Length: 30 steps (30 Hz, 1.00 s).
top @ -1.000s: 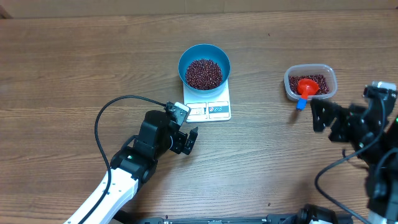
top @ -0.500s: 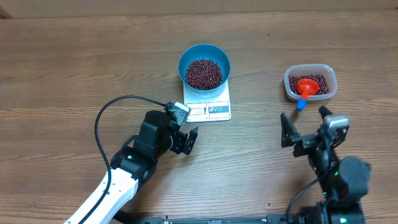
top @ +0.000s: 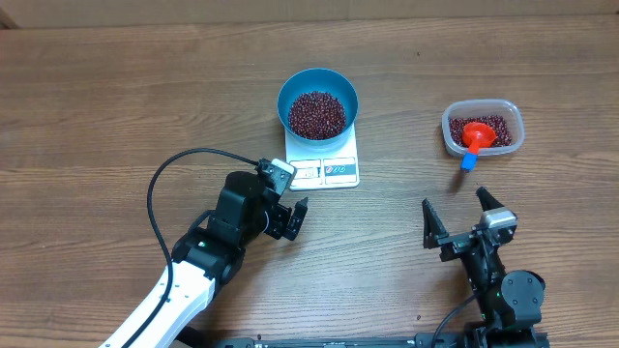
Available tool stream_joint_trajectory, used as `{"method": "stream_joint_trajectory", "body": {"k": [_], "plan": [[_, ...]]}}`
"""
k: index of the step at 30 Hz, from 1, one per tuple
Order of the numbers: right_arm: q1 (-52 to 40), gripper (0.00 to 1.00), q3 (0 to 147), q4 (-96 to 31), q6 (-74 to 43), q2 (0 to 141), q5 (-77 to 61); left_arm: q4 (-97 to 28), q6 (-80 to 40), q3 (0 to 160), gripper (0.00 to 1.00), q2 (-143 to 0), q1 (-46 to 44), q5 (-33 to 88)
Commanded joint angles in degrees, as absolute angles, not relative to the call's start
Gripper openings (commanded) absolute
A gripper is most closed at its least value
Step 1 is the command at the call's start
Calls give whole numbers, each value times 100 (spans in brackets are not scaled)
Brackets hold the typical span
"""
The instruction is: Scoop item into bowl and weigh 150g on scale
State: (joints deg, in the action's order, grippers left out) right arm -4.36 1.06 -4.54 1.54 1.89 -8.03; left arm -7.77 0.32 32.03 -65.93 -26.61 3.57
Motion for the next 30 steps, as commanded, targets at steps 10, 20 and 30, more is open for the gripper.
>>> {"method": "stream_joint_trajectory", "body": {"k": [10,20,30], "plan": [[-718,100,45,-410,178,12,-751,-773,-1,3197,99,-6632,-2665,294],[-718,100,45,-410,178,12,-751,-773,-1,3197,99,-6632,-2665,294],[-718,100,45,-410,178,12,-751,-773,-1,3197,100,-6632,-2665,294]]}}
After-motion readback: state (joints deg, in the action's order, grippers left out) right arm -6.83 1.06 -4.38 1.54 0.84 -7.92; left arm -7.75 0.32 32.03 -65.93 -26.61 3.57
